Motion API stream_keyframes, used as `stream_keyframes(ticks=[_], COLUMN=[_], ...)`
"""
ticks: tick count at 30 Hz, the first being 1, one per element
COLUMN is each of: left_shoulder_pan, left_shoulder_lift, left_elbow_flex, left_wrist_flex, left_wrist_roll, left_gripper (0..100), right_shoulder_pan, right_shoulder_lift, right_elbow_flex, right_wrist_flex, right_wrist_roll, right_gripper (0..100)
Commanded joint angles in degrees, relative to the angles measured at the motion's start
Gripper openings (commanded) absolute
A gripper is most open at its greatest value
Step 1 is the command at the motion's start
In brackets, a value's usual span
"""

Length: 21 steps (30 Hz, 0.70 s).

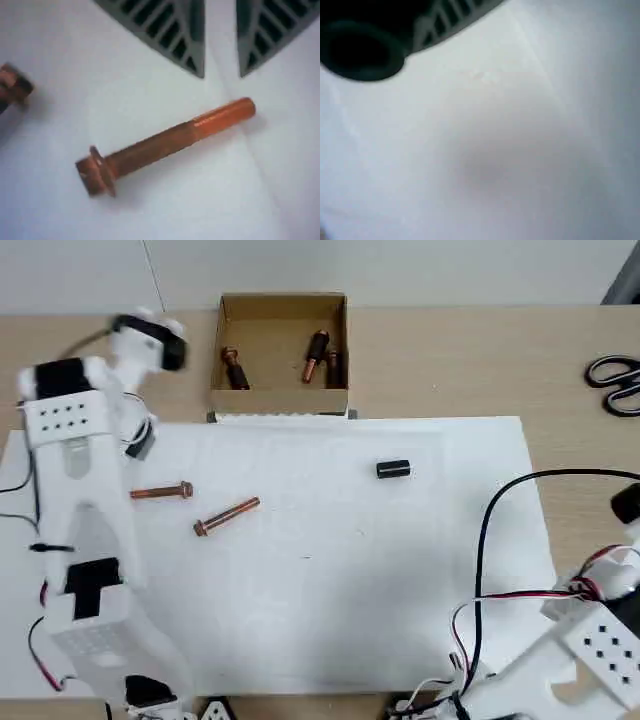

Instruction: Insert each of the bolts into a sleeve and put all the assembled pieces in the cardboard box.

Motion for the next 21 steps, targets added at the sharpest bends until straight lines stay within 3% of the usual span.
stream_keyframes(ticks=[1, 5, 11, 18, 21], left_shoulder_pan=[1.14, 1.58, 2.46, 4.22, 4.40], left_shoulder_lift=[0.09, 1.85, 2.73, 3.08, 3.16], left_elbow_flex=[-0.66, -0.75, -0.75, -0.48, -0.40], left_wrist_flex=[-0.26, -0.62, -0.09, -0.26, -0.18], left_wrist_roll=[-13.10, -26.90, -40.62, -43.60, -43.60], left_gripper=[4, 4, 4, 14, 15], right_shoulder_pan=[0.04, 0.04, 0.04, 0.04, 0.04], right_shoulder_lift=[-0.57, -0.66, -0.75, -0.75, -0.75], right_elbow_flex=[-0.35, -0.35, -0.35, -0.35, -0.35], right_wrist_flex=[-1.01, -1.01, -1.01, -1.01, -1.01], right_wrist_roll=[-0.53, -0.35, -0.44, -0.44, -0.44], right_gripper=[0.4, 0.4, 0.4, 0.4, 0.4])
